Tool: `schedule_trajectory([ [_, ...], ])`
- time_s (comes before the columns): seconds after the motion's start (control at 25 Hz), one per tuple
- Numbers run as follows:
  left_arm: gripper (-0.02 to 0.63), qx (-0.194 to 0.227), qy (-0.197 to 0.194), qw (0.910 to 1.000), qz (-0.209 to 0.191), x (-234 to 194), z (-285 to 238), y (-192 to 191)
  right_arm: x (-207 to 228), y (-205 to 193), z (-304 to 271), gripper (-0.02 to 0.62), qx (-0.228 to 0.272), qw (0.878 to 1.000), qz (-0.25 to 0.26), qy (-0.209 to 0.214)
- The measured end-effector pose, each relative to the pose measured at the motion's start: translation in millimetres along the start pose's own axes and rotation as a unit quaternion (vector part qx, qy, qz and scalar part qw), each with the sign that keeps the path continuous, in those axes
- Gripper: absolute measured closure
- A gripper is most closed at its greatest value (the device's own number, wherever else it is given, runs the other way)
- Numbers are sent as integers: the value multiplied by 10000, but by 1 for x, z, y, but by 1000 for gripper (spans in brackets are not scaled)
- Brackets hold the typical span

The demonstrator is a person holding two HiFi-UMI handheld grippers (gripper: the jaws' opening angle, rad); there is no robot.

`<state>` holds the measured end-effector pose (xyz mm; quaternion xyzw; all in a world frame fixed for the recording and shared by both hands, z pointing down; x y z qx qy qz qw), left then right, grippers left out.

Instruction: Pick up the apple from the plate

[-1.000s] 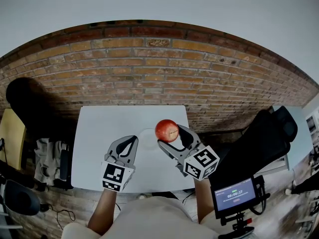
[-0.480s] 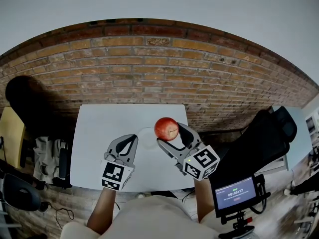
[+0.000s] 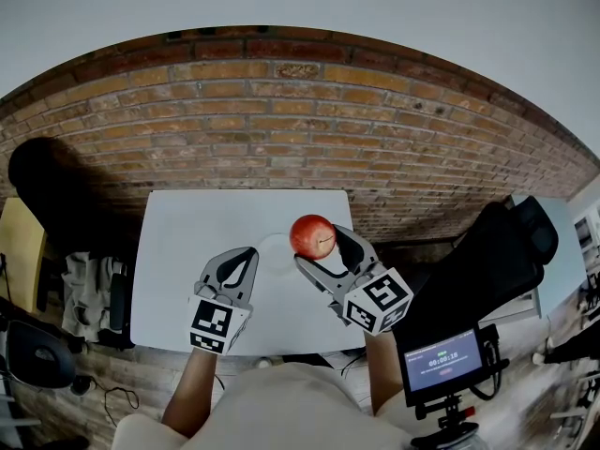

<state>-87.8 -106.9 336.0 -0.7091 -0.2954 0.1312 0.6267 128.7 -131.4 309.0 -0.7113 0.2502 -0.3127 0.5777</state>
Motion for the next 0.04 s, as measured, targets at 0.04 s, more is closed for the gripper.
schedule_trajectory([
  [0.04, 600, -19, -4, 10000, 5, 0, 0, -1, 0, 0, 0, 242, 0, 10000, -8, -4],
])
Point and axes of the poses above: the fingertips, and each gripper's own axes: z backward along the fingers, x to its right, y out of its top, the point moved 9 cm from there along z, backward along the fingers, and after that the axes turned 5 degrees about -z, right-handed, at the moved point
